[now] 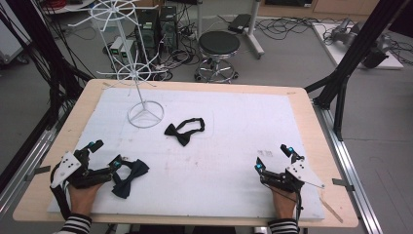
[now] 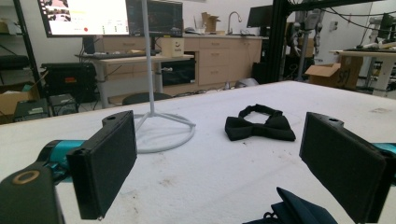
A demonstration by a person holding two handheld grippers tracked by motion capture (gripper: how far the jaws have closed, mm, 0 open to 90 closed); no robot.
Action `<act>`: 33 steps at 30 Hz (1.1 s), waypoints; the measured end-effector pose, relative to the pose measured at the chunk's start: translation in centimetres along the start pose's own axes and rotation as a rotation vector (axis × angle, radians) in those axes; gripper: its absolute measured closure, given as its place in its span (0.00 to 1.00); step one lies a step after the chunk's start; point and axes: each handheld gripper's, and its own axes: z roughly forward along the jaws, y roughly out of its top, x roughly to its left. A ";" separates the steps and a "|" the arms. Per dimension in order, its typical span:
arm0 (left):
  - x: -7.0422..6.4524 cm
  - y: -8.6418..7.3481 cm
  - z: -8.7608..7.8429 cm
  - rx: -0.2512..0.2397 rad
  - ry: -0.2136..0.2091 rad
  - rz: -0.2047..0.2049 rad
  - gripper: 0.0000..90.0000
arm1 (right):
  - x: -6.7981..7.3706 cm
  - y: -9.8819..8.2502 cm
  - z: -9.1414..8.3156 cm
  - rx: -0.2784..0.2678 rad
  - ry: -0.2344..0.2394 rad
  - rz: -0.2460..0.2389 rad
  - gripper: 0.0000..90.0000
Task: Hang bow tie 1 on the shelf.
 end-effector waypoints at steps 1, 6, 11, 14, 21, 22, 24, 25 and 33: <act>0.0 0.0 0.0 0.002 0.002 0.001 0.13 | 0.0 0.0 0.0 0.001 0.000 0.007 0.04; -0.1 0.0 0.0 0.008 0.014 0.009 0.13 | 0.0 0.0 0.0 0.000 0.002 0.006 0.04; -0.1 0.0 0.0 0.008 0.013 0.010 0.13 | -0.1 0.0 0.0 -0.002 -0.001 0.010 0.04; 0.0 0.1 0.1 0.009 0.009 0.001 0.13 | 0.0 0.0 0.0 0.001 -0.003 0.007 0.04; 0.1 0.9 -0.3 0.006 -0.005 -0.012 0.13 | -0.2 0.0 0.0 0.003 -0.003 0.022 0.04; 0.0 1.2 -0.3 0.010 -0.005 -0.004 0.13 | -0.2 0.0 0.1 0.003 -0.002 0.022 0.04; -0.1 1.7 -0.3 0.024 -0.005 0.022 0.13 | -0.2 0.0 0.1 0.000 -0.002 0.007 0.04; -0.1 1.9 -0.3 0.031 -0.009 0.025 0.13 | 0.0 0.0 0.0 0.007 -0.002 0.013 0.04; -0.3 4.3 -0.3 0.132 -0.033 0.086 0.13 | -0.1 0.0 0.0 -0.003 -0.004 0.001 0.04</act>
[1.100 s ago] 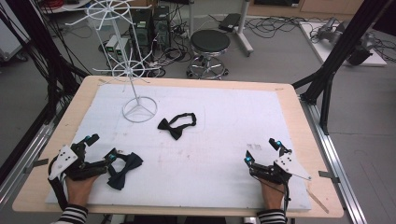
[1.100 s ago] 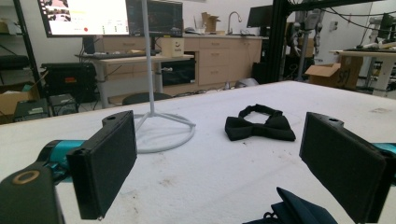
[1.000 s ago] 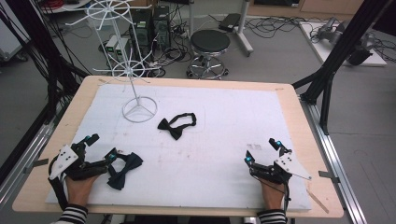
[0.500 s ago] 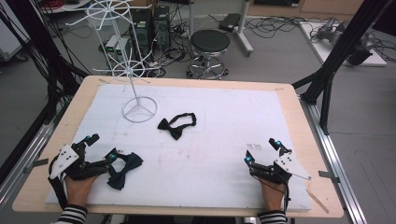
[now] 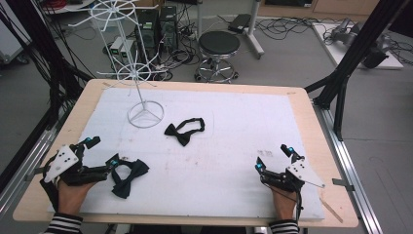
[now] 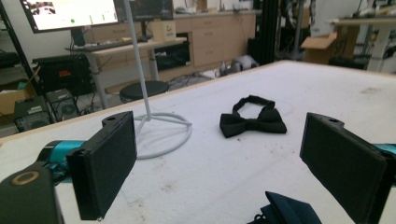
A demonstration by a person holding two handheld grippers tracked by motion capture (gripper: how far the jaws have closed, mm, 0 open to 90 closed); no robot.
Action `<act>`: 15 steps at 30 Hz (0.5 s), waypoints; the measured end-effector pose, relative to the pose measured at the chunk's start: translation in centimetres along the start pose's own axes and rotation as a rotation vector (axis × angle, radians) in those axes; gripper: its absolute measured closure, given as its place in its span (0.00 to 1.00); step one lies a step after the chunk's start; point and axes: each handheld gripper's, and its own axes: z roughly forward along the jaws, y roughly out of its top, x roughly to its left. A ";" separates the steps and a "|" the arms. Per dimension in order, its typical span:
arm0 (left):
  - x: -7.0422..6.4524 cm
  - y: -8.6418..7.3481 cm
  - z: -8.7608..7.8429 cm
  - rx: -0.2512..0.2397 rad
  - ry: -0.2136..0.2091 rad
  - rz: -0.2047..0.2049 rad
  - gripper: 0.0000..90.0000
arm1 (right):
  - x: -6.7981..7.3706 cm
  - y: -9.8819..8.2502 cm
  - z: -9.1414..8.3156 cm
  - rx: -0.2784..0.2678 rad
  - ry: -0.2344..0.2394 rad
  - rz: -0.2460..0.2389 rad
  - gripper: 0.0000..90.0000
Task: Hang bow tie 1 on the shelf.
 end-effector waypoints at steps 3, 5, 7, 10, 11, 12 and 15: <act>0.0 0.8 -0.2 0.023 -0.015 0.022 0.13 | 0.0 0.0 0.0 0.000 0.001 0.000 0.04; 0.0 1.3 -0.4 0.031 -0.024 0.031 0.13 | 0.0 0.0 0.0 0.000 0.000 0.000 0.04; -0.1 1.8 -0.5 0.048 -0.036 0.034 0.13 | 0.0 0.0 0.0 -0.001 0.001 0.001 0.04; -0.2 2.5 -0.6 0.090 -0.059 0.033 0.13 | 0.0 0.0 0.0 0.002 0.002 0.014 0.04; -0.4 2.9 -0.7 0.119 -0.075 0.033 0.13 | 0.0 0.0 0.0 0.002 0.002 0.018 0.04; -0.4 2.9 -0.7 0.119 -0.075 0.033 0.13 | 0.0 0.0 -0.1 0.004 0.000 0.023 0.04; -0.6 3.7 -0.6 0.184 -0.098 0.051 0.13 | 0.0 0.0 0.0 0.002 0.002 0.017 0.04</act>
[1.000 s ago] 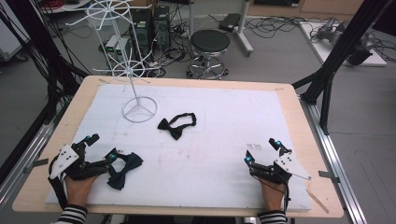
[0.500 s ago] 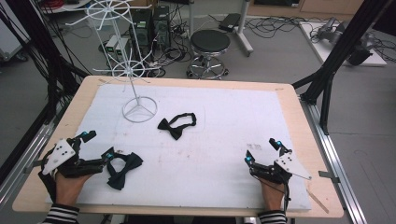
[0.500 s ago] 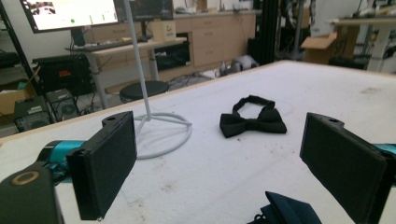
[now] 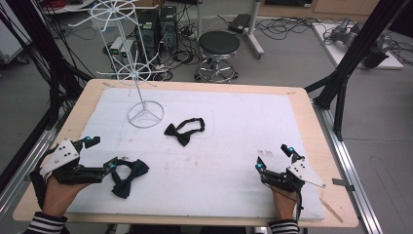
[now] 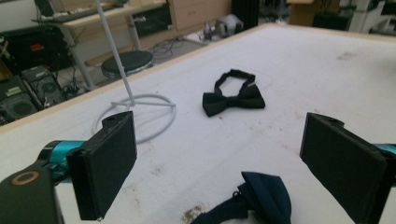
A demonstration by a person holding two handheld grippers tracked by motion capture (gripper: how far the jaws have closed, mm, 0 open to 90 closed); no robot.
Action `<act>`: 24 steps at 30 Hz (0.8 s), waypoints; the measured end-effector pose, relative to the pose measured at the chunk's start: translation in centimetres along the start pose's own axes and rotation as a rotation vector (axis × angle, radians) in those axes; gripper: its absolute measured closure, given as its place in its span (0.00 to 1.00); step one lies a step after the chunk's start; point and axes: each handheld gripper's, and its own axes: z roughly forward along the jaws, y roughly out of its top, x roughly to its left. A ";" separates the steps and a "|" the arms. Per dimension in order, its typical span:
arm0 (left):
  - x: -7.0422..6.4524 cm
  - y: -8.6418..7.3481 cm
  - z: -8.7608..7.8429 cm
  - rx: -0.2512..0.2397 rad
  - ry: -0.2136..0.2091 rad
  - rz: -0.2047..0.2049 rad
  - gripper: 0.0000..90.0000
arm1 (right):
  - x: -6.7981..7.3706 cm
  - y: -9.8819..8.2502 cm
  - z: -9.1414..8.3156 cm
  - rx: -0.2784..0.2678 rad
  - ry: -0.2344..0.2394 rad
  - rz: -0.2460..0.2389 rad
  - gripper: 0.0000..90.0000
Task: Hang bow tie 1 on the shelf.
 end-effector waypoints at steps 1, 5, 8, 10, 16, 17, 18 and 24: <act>0.0 0.0 0.0 0.000 0.000 0.000 0.13 | 0.0 0.0 0.0 0.000 0.000 -0.003 0.04; 0.1 0.4 0.3 0.084 -0.034 -0.005 0.13 | 0.0 0.0 0.0 0.000 -0.001 0.001 0.04; 0.2 0.6 1.0 0.145 -0.081 -0.022 0.13 | 0.0 0.0 0.0 0.001 -0.002 0.005 0.04; 0.3 0.6 1.2 0.166 -0.095 -0.015 0.13 | -0.1 0.0 0.0 -0.006 -0.006 -0.004 0.04; -0.3 1.0 2.6 0.272 -0.150 0.026 0.13 | -0.1 0.0 0.0 -0.010 -0.004 0.002 0.04; -0.5 1.1 3.1 0.300 -0.166 0.041 0.13 | -0.1 0.0 0.0 -0.011 -0.003 0.002 0.04; -0.5 1.1 3.1 0.300 -0.166 0.041 0.13 | -0.1 0.0 -0.1 -0.010 -0.004 0.004 0.04; -0.9 1.1 3.9 0.347 -0.173 0.083 0.15 | 0.0 0.0 -0.1 -0.008 -0.002 0.010 0.04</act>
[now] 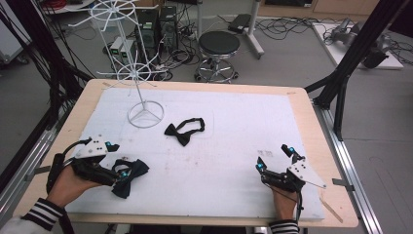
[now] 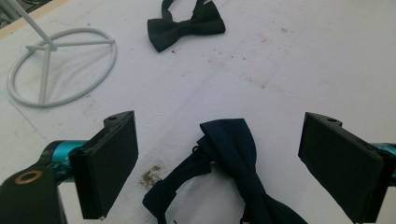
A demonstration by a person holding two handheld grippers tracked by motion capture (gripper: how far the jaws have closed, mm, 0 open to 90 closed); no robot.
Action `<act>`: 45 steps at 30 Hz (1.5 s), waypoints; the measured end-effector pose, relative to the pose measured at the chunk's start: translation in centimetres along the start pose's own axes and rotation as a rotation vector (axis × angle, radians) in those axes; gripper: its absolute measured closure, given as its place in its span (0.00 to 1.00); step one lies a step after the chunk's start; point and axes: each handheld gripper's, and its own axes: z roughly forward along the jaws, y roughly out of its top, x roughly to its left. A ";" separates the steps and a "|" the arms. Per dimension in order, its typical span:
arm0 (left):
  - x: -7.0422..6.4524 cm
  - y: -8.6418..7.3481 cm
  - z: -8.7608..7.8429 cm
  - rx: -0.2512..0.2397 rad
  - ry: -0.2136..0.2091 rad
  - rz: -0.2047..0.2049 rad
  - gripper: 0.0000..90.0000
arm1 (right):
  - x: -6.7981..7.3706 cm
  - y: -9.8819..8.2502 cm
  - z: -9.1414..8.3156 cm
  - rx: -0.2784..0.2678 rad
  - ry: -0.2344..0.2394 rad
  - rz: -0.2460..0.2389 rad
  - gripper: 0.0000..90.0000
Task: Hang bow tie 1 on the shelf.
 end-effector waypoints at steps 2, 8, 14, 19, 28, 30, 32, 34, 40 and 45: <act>-0.1 0.0 0.2 0.013 -0.010 -0.001 0.16 | 0.0 0.0 0.0 -0.002 0.001 -0.003 0.04; -0.7 0.1 0.7 0.072 -0.020 0.010 0.18 | 0.0 0.0 0.0 -0.001 0.000 0.001 0.04; -1.2 -0.2 1.1 0.116 -0.033 0.032 0.23 | 0.0 0.0 0.0 -0.003 -0.001 -0.002 0.04; -1.7 -0.3 1.5 0.168 -0.033 0.036 0.26 | -0.1 0.0 0.0 -0.005 -0.001 -0.002 0.04; -2.5 -0.8 2.6 0.249 -0.046 0.033 0.33 | -0.1 0.0 0.0 -0.004 -0.001 -0.002 0.04; -2.5 -0.9 2.8 0.276 -0.042 0.034 0.34 | -0.1 0.0 0.0 -0.005 -0.001 -0.003 0.04; -2.4 -0.9 2.9 0.288 -0.044 0.025 0.36 | -0.1 0.0 0.0 -0.006 0.000 -0.002 0.04; -2.3 -1.0 3.1 0.306 -0.044 0.025 0.39 | -0.1 0.0 0.0 -0.006 -0.001 -0.003 0.04; -2.2 -1.2 3.4 0.326 -0.059 0.025 0.42 | -0.1 0.0 0.0 -0.005 0.000 -0.003 0.04; -2.3 -1.3 3.8 0.359 -0.073 0.016 0.47 | -0.1 0.0 0.0 -0.007 0.000 -0.001 0.04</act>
